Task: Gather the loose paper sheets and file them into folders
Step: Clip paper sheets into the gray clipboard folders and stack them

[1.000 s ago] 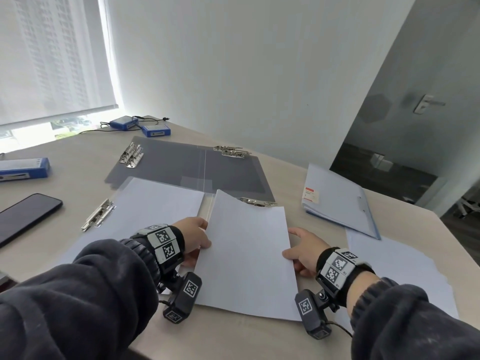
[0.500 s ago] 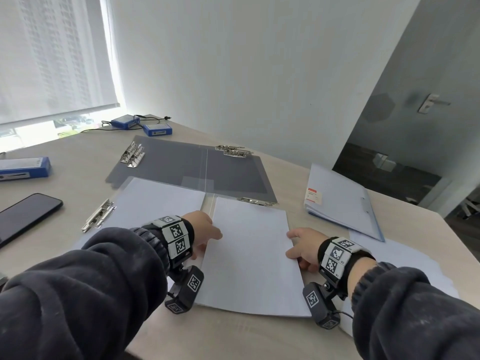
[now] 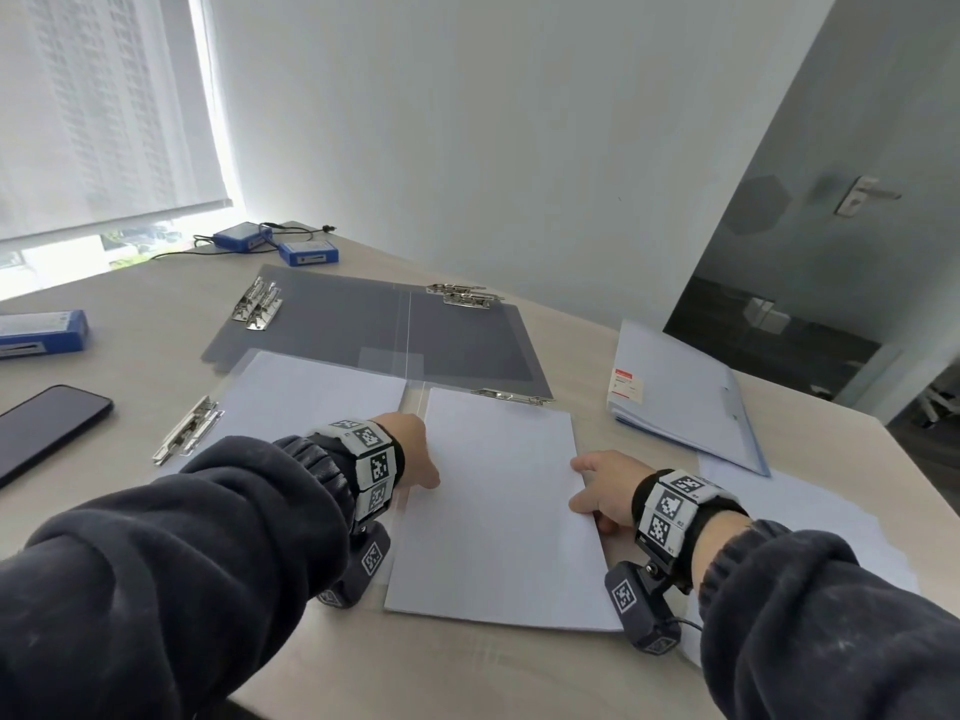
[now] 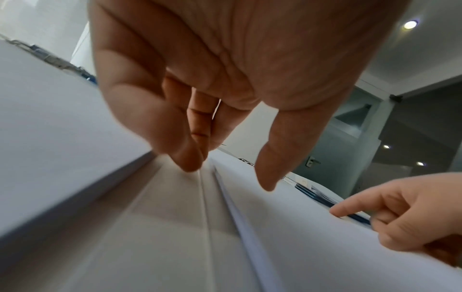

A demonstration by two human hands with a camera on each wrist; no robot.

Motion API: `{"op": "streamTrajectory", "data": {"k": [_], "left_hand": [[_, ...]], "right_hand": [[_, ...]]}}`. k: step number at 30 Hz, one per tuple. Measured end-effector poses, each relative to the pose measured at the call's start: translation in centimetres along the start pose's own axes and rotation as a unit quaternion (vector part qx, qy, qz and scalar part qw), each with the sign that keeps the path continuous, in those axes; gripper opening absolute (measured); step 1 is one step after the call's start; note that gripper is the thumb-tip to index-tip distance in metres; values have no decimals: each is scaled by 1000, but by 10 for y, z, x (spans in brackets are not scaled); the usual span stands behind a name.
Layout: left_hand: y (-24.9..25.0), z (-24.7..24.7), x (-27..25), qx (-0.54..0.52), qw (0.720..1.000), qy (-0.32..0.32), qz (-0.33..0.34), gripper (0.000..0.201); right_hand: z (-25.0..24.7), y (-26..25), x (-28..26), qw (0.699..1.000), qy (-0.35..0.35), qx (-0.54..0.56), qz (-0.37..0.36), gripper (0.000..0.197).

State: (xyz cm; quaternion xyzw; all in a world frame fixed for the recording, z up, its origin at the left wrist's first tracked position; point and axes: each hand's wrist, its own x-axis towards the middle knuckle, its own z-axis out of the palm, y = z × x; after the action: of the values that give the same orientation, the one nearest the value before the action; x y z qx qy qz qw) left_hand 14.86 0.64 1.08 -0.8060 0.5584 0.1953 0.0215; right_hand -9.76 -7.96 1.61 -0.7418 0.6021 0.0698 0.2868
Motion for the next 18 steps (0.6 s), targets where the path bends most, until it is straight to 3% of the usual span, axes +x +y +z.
{"op": "streamTrajectory", "data": {"k": [3, 5, 10, 15, 18], "left_hand": [[3, 1, 12, 13, 999, 26, 36, 69], [11, 4, 20, 31, 997, 25, 73, 82], [30, -1, 42, 86, 991, -4, 106, 99], [40, -8, 54, 109, 985, -9, 131, 103], [42, -10, 58, 124, 983, -18, 131, 110]], "right_hand": [[0, -1, -3, 1000, -1, 1, 1, 67], [0, 0, -3, 1000, -1, 2, 2, 68], [-2, 0, -1, 999, -11, -32, 2, 72], [-18, -10, 1, 994, -66, -87, 11, 67], [-31, -19, 5, 997, -66, -48, 9, 62]]}}
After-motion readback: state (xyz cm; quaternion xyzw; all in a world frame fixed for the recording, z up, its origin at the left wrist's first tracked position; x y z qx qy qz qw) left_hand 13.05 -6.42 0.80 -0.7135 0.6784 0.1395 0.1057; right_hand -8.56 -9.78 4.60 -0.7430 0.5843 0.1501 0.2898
